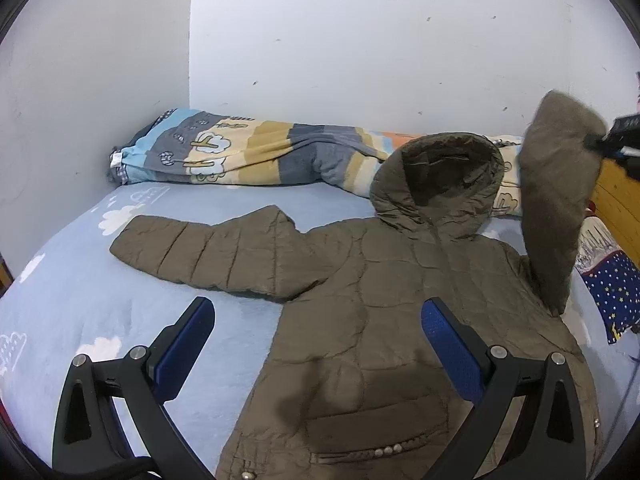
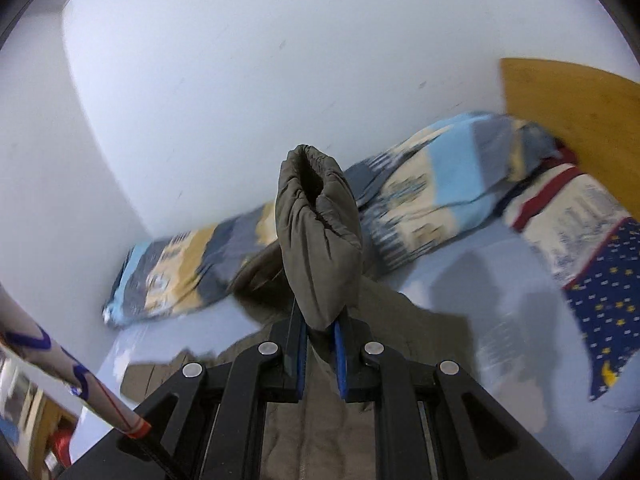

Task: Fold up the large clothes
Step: 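Fold the held sleeve across the jacket front with the right gripper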

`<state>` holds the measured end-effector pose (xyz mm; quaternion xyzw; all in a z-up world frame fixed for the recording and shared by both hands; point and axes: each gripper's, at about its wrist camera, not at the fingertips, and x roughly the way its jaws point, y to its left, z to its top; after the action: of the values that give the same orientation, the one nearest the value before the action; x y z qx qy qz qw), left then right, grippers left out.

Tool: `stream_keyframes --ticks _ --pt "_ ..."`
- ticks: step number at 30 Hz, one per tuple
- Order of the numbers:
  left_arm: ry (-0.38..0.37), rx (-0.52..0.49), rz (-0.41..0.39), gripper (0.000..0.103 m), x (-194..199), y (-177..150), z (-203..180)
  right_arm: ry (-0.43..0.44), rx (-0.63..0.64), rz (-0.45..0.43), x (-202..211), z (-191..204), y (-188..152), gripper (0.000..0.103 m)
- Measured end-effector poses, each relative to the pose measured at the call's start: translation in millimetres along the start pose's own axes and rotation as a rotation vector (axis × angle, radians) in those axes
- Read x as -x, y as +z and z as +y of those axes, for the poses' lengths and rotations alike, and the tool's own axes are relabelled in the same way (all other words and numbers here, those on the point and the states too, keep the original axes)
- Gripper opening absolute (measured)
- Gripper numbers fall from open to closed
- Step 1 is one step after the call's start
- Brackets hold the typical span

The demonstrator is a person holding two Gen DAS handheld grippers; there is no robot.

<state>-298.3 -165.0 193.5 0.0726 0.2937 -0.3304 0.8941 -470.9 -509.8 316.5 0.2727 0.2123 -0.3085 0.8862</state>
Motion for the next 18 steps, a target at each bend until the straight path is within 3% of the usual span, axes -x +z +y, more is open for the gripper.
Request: stream_keyframes --ticks 11,18 --pt "0.018 0.019 0.027 0.103 -10.7 -2.1 7.5 0.074 0.056 0.268 -124.6 55.8 -120.1 0.012" --pt "0.028 0.041 0.058 0.103 -22.6 -2.8 10.4 0.087 0.031 0.353 -174.6 59.4 -169.0 0.012"
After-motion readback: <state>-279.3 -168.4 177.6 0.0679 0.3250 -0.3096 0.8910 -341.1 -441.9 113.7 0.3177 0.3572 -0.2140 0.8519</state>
